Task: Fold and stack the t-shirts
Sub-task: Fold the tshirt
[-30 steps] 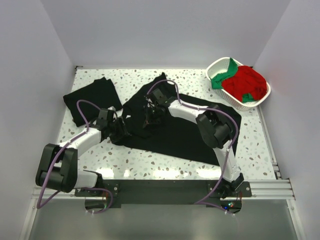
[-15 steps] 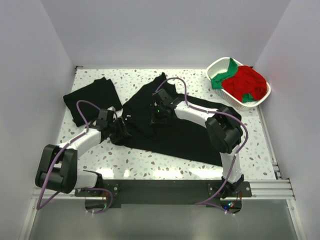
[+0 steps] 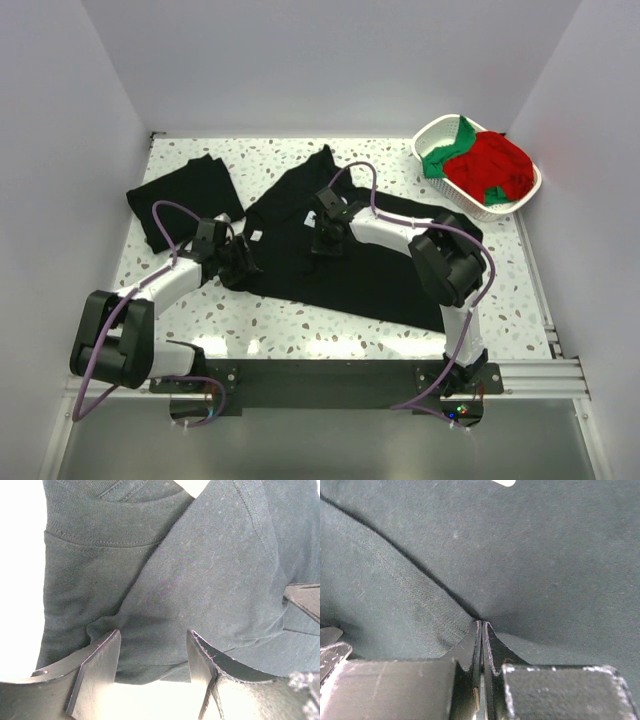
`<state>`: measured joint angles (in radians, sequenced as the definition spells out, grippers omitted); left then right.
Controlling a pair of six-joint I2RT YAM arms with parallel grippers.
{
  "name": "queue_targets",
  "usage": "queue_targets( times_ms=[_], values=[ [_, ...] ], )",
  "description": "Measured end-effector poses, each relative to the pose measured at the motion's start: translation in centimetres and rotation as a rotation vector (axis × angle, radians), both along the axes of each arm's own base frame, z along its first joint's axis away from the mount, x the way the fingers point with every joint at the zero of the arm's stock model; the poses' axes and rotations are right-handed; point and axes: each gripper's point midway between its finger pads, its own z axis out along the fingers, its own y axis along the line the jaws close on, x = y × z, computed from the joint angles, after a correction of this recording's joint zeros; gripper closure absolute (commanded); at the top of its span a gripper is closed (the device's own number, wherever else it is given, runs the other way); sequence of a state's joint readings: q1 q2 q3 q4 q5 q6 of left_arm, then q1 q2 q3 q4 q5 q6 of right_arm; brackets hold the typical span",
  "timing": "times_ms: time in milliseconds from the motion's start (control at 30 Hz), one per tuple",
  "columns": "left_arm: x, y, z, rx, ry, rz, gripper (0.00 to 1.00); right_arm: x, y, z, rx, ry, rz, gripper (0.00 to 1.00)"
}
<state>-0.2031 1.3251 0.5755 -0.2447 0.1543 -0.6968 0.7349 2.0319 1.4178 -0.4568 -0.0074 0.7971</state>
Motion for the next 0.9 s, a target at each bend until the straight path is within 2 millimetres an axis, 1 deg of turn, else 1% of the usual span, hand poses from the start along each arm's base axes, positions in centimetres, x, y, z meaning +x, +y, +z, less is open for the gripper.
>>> queue_targets(
  times_ms=[333,367,467,500,567,600,633,700,733,767,800,833,900],
  values=[
    [-0.1,0.2,0.0,0.009,0.002,0.005,0.39,0.5,-0.6,0.1,-0.033,-0.019,-0.033,1.0],
    [-0.1,0.2,0.0,0.011,0.003,0.006,0.39,0.6,-0.7,0.2,-0.036,-0.021,-0.034,0.98],
    [-0.2,0.3,0.0,0.017,0.004,0.005,0.38,0.9,-0.8,0.5,-0.049,-0.032,-0.039,0.86],
    [-0.2,0.4,0.1,0.023,0.006,0.004,0.37,1.0,-0.9,0.6,-0.056,-0.034,-0.039,0.77],
    [-0.2,0.7,0.4,0.039,0.015,0.006,0.35,1.1,-1.4,0.8,-0.074,-0.041,-0.041,0.67],
    [0.0,0.7,0.7,0.047,0.015,0.004,0.34,1.2,-1.7,1.0,-0.084,-0.043,-0.043,0.59],
    [0.4,0.7,1.3,0.052,0.006,0.003,0.34,1.3,-2.1,1.3,-0.091,-0.044,-0.045,0.55],
    [1.8,0.5,3.1,0.06,-0.034,-0.003,0.33,1.6,-3.3,2.4,-0.097,-0.051,-0.055,0.5],
    [2.5,0.2,4.0,0.058,-0.059,-0.011,0.32,1.8,-3.8,3.1,-0.092,-0.06,-0.06,0.45],
    [3.5,-0.3,5.1,0.055,-0.091,-0.019,0.31,2.2,-4.7,4.2,-0.081,-0.075,-0.077,0.43],
    [4.4,-0.9,6.3,0.049,-0.123,-0.032,0.31,2.5,-5.9,5.3,-0.069,-0.091,-0.097,0.41],
    [5.2,-1.5,7.1,0.045,-0.147,-0.044,0.31,2.7,-7.3,6.4,-0.059,-0.106,-0.12,0.36],
    [6.8,-2.8,8.5,0.032,-0.19,-0.072,0.31,2.6,-10.9,8.5,-0.044,-0.139,-0.178,0.33]
  ],
)
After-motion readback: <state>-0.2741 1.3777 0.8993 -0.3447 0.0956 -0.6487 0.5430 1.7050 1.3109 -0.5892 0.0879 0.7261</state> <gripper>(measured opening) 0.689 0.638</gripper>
